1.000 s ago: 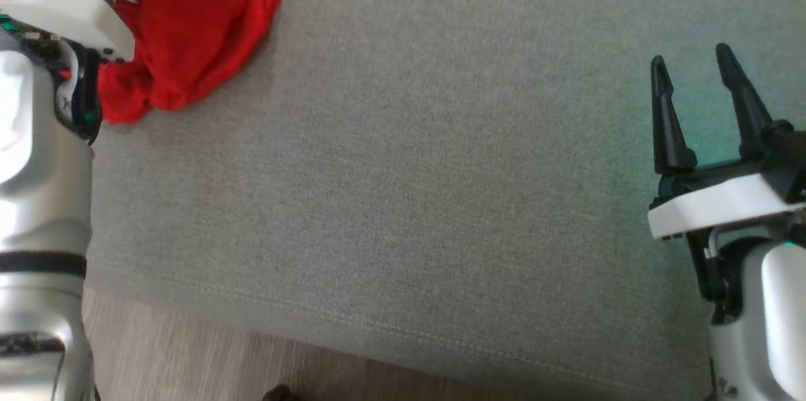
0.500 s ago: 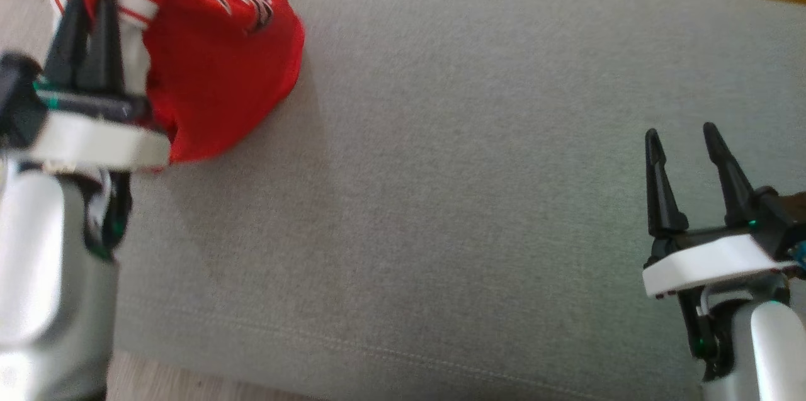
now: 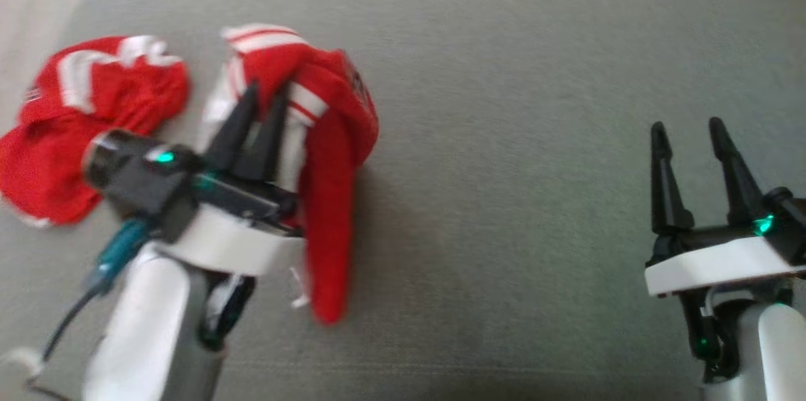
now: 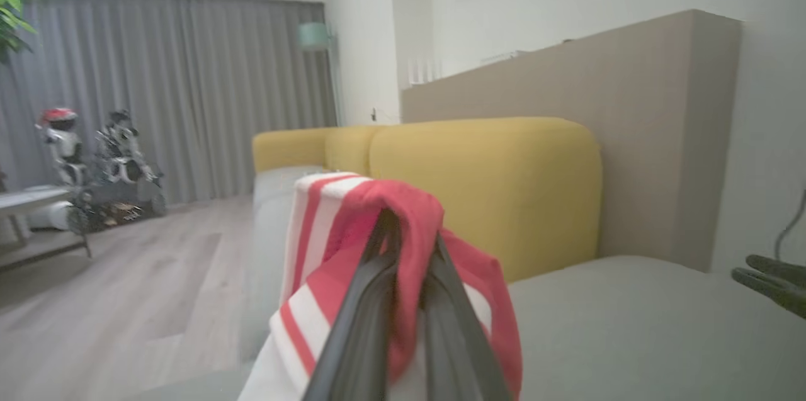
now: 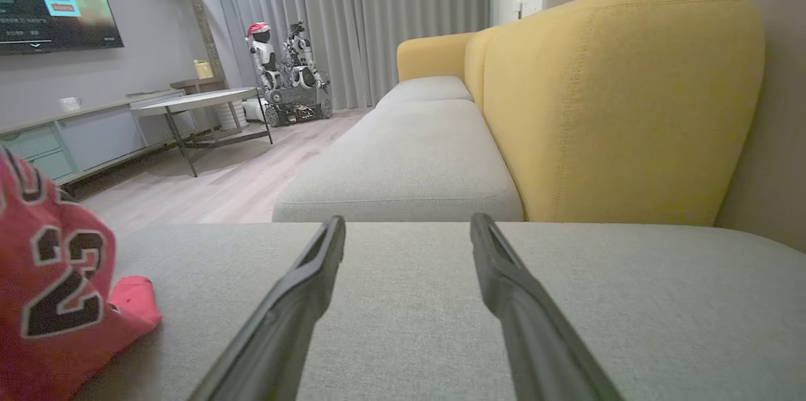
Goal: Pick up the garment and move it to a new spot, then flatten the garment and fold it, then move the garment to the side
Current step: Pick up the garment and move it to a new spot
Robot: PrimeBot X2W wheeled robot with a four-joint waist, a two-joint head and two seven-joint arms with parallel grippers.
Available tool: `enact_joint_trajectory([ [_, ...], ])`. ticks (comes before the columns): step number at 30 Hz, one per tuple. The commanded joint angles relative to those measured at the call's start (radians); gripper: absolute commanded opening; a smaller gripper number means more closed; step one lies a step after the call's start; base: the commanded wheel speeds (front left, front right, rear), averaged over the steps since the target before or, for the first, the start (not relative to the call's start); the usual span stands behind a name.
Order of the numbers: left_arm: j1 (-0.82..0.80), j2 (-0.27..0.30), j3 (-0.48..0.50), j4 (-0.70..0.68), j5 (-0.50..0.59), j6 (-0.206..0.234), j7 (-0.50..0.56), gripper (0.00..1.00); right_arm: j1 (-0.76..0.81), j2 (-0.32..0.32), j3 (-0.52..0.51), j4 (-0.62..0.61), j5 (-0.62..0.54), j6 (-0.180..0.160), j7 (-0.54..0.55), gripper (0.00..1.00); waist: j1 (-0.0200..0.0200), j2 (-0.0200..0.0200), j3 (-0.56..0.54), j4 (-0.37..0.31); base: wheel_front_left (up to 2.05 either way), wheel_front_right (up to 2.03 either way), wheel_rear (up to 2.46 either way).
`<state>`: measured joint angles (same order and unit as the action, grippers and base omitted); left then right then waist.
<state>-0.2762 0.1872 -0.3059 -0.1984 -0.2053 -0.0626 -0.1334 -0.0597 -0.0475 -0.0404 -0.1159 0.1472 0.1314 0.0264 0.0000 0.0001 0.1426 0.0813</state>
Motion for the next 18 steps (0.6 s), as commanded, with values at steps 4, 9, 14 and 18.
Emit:
enact_joint_trajectory([
  [4, -0.161, -0.024, -0.020, 0.104, 0.008, -0.019, -0.011, 0.00, -0.064, -0.003, 0.066, -0.051, 0.025, -0.001, -0.013, 1.00, 0.0000, -0.0001, 0.100, -0.183, 0.00, 0.00, 0.00],
  [9, -0.279, -0.053, -0.063, 0.221, 0.022, -0.034, -0.029, 0.00, -0.091, -0.003, 0.087, -0.049, 0.043, -0.001, -0.031, 1.00, 0.0000, -0.0001, 0.164, -0.285, 0.00, 0.00, 0.00],
  [14, -0.418, -0.085, -0.136, 0.388, 0.044, -0.049, -0.038, 0.00, -0.117, -0.003, 0.102, -0.030, 0.075, -0.001, -0.070, 1.00, 0.0000, -0.0001, 0.239, -0.390, 0.00, 0.00, 0.00],
  [18, -0.480, -0.108, -0.211, 0.539, 0.032, -0.059, -0.026, 0.00, -0.129, -0.003, 0.119, -0.002, 0.106, -0.001, -0.102, 1.00, 0.0000, -0.0001, 0.280, -0.448, 0.00, 0.00, 0.00],
])
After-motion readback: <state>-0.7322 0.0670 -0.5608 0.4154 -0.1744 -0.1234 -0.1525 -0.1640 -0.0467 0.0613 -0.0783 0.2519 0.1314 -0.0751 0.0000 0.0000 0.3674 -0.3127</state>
